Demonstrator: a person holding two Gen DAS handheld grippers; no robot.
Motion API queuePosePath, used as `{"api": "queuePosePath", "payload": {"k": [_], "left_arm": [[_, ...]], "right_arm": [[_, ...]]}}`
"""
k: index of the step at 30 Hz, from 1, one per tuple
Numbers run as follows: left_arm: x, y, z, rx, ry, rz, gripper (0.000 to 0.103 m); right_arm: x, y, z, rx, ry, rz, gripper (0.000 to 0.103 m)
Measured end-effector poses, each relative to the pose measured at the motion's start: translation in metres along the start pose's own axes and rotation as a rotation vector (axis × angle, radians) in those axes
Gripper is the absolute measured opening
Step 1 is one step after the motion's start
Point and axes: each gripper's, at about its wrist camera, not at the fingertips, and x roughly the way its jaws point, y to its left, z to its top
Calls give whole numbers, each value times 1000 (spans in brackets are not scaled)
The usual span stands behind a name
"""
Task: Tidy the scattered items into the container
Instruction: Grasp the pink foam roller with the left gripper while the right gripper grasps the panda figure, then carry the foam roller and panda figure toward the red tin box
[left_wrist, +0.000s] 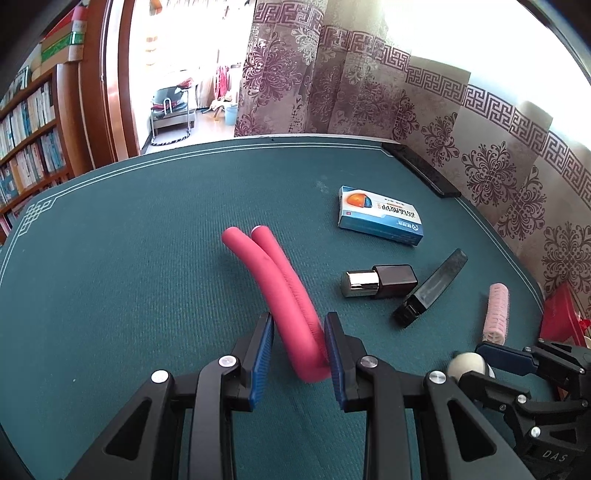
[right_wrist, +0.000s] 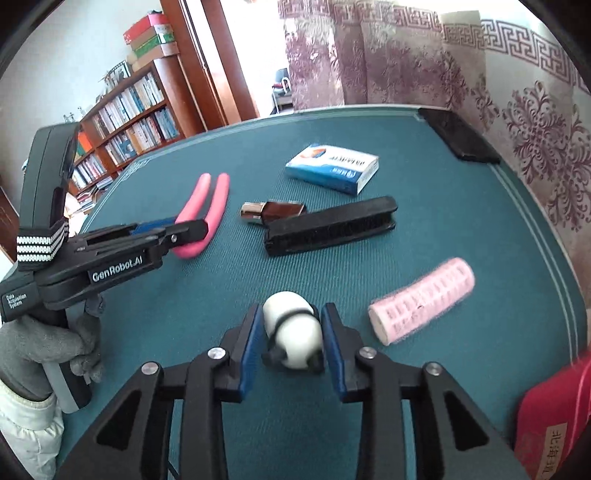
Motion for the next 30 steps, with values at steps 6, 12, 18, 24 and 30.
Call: {"api": "queuePosePath", "payload": {"k": [6, 12, 18, 24, 30], "left_arm": [[16, 5, 6, -17, 15, 13, 30], [21, 3, 12, 7, 15, 27, 29], [2, 3, -3, -13, 0, 13, 18], [-27, -8, -12, 2, -41, 0, 18], [-26, -16, -12, 25, -29, 37, 18]], "right_arm": [[12, 7, -5, -53, 12, -35, 44], [10, 13, -9, -73, 12, -73, 36], [-12, 6, -19, 30, -9, 6, 36], [-46, 10, -27, 46, -67, 40, 36], [-64, 1, -42, 84, -81, 44, 36]]}}
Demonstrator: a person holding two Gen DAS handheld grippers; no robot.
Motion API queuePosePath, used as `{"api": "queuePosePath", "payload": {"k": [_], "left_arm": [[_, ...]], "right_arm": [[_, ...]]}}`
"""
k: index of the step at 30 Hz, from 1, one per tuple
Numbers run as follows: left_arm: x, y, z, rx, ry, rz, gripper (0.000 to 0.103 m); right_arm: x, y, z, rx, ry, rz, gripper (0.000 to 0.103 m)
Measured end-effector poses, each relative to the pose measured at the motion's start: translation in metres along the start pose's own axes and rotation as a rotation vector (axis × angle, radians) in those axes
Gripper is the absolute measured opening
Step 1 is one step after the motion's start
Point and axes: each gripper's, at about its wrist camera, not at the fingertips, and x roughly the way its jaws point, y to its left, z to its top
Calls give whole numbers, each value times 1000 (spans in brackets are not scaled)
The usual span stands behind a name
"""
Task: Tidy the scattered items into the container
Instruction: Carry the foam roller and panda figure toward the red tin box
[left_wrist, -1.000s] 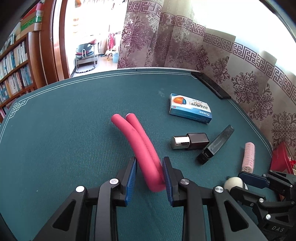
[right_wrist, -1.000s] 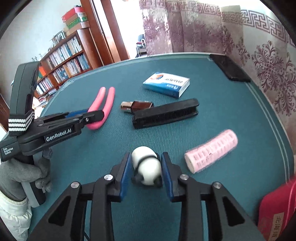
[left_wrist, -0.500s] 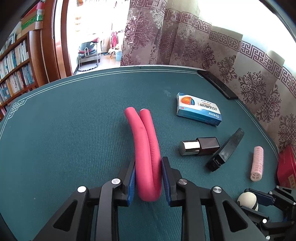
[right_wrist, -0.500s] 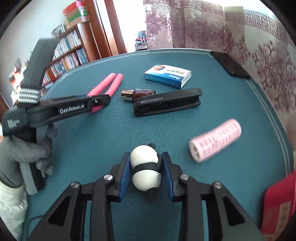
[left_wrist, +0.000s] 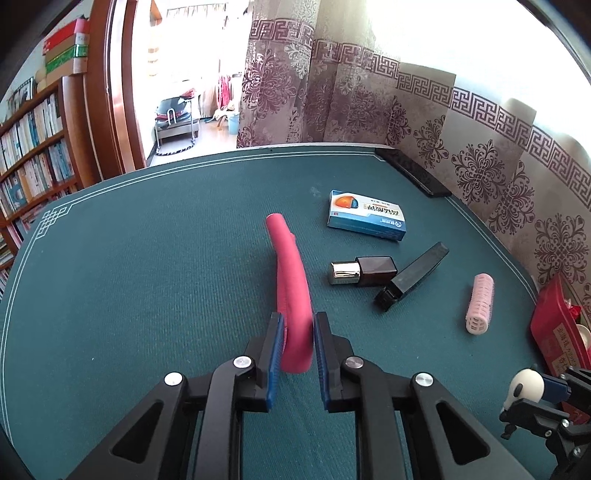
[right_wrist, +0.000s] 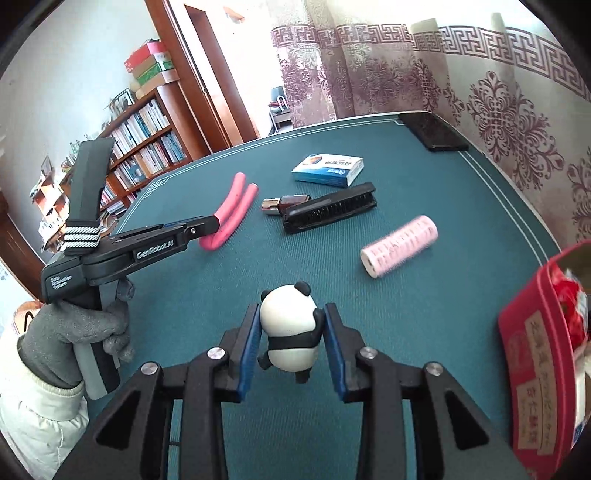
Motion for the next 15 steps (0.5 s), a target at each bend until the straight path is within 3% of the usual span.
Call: {"api": "queuePosePath", "payload": {"k": [4, 8, 15], "left_arm": [[24, 5, 5, -23, 40, 65, 18], [37, 9, 6, -35, 41, 66, 17], [2, -5, 0, -45, -22, -13, 16]], "right_arm": [[-7, -3, -10, 15, 2, -6, 36], [-12, -9, -16, 33, 0, -14, 36], [-28, -17, -17, 72, -37, -7, 36]]}}
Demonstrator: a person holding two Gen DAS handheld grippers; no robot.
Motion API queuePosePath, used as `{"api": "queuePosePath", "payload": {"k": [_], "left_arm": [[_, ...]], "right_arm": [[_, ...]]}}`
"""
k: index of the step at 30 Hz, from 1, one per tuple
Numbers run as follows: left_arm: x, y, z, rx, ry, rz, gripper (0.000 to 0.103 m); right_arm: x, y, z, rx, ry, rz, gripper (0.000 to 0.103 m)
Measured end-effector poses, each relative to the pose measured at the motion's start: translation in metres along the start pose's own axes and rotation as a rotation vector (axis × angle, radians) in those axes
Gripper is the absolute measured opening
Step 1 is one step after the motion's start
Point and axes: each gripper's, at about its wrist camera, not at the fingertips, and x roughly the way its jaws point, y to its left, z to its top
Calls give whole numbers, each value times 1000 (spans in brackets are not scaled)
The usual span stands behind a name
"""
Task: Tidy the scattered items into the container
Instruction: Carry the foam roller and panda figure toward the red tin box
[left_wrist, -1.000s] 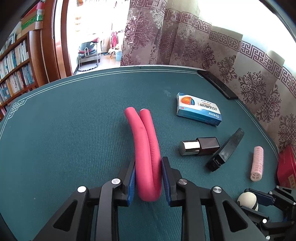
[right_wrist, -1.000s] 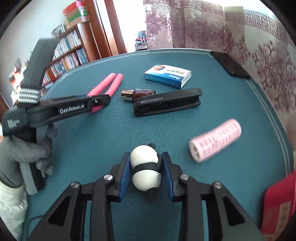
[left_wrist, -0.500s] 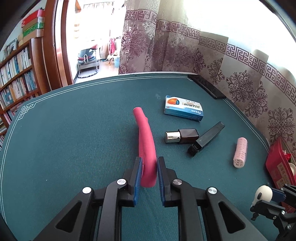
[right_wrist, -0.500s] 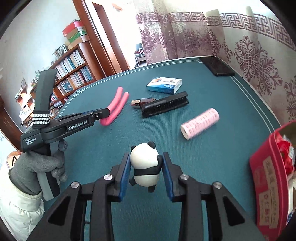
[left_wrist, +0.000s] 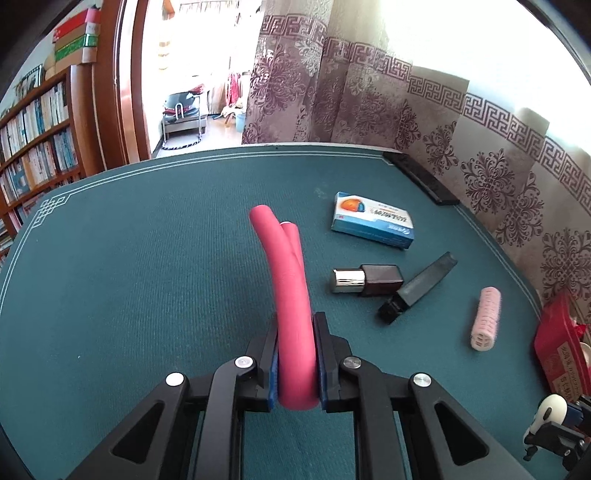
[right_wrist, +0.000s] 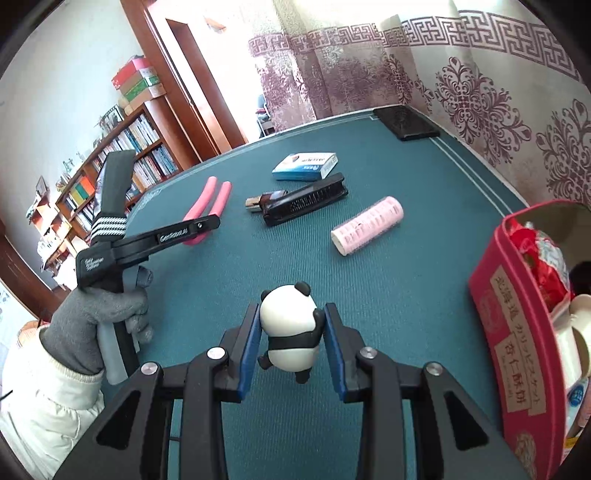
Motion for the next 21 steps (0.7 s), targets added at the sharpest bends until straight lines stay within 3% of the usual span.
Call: {"api": "queuePosePath", "payload": {"k": [11, 21], "left_arm": [[-61, -72, 1, 114, -81, -125, 16], [-82, -167, -14, 253, -76, -299, 16]], "right_arm": [[-66, -14, -1, 50, -138, -11, 36], [-142, -72, -31, 147, -255, -173, 36]]}}
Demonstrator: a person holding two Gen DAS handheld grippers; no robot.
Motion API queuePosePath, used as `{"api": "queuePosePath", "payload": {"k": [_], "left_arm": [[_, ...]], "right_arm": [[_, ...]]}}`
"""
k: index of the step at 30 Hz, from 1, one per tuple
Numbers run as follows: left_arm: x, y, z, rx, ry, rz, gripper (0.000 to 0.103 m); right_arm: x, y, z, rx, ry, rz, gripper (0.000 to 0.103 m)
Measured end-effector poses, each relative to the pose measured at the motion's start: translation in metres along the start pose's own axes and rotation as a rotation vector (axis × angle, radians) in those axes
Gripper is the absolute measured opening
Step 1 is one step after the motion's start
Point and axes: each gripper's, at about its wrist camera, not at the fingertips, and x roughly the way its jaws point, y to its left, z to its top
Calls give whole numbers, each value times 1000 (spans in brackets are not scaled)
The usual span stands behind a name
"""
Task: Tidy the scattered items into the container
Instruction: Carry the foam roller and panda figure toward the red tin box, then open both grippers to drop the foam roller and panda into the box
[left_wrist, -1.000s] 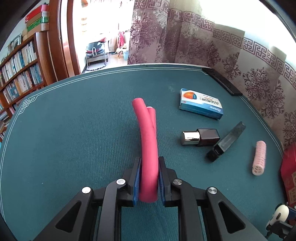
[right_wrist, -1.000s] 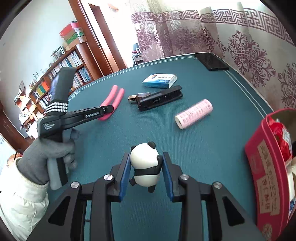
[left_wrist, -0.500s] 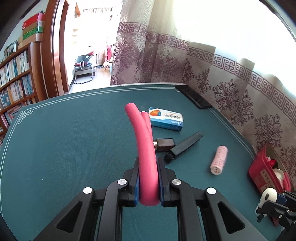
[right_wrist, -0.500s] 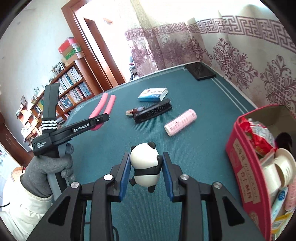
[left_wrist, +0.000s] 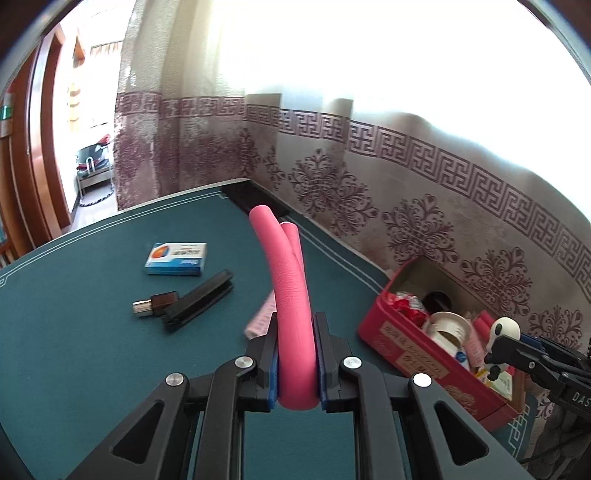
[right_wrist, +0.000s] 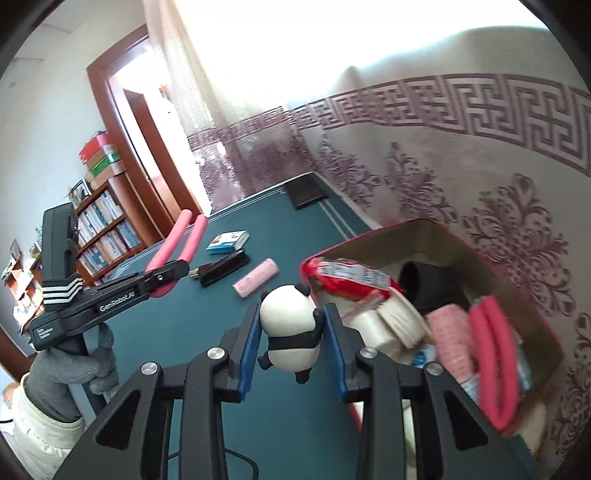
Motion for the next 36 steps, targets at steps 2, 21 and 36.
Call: {"api": "queuePosePath", "payload": {"k": [2, 21, 36], "left_arm": [[-1, -19, 0, 28, 0, -30, 16], [52, -140, 1, 212, 95, -182, 16], [77, -138, -1, 179, 143, -184, 72]], "right_arm": [[-11, -18, -3, 26, -10, -40, 36], [-34, -74, -15, 79, -45, -147, 36], [-28, -82, -13, 104, -35, -164, 36]]}}
